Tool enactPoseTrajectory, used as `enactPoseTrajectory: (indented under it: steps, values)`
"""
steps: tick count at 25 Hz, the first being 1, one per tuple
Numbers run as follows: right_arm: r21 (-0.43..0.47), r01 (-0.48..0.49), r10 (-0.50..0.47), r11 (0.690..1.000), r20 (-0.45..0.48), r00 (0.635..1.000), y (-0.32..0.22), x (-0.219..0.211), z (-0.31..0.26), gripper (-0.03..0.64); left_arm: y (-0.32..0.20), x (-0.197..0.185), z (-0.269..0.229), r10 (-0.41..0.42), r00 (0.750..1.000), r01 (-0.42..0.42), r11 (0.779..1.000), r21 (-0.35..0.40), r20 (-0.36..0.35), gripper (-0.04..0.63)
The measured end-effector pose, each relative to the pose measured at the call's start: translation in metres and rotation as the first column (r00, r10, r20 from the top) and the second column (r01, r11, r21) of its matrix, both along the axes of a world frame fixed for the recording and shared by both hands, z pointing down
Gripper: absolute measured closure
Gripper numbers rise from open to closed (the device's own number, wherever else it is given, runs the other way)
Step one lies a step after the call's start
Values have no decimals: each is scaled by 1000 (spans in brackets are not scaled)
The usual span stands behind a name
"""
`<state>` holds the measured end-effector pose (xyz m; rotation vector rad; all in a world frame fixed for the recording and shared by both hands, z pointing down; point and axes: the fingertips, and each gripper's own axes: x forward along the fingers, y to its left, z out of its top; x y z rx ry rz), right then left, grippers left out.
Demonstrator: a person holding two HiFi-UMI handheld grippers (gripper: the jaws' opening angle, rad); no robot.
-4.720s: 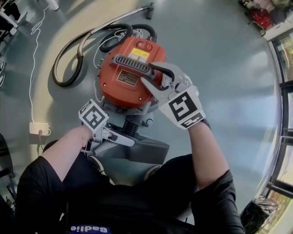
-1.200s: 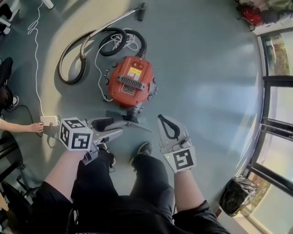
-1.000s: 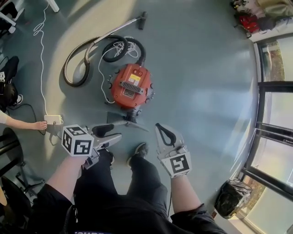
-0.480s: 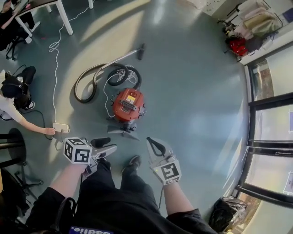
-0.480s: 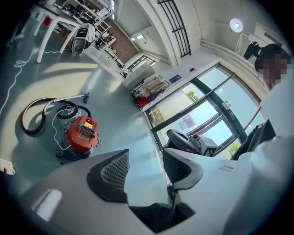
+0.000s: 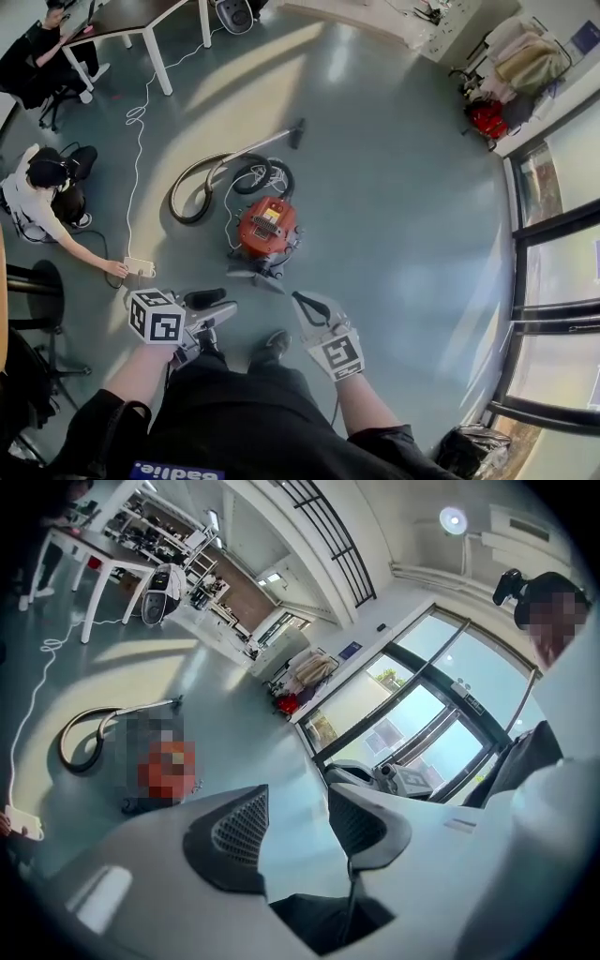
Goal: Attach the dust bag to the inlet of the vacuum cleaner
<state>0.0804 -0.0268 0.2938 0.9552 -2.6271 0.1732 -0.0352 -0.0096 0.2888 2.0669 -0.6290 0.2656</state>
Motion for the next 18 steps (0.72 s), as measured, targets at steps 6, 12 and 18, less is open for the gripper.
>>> enactPoseTrajectory:
  steps: [6, 12, 18]
  values:
    - [20, -25, 26, 999, -23, 999, 31, -28, -19, 624, 25, -26, -19, 33, 999, -32, 998, 62, -21, 412]
    - [16, -143, 143, 990, 27, 989, 66, -77, -48, 623, 52, -77, -44, 73, 997, -70, 981, 179, -13, 470]
    - [1, -216, 215, 976, 93, 972, 101, -115, -73, 624, 83, -94, -81, 151, 988, -144, 925, 352, 6, 546]
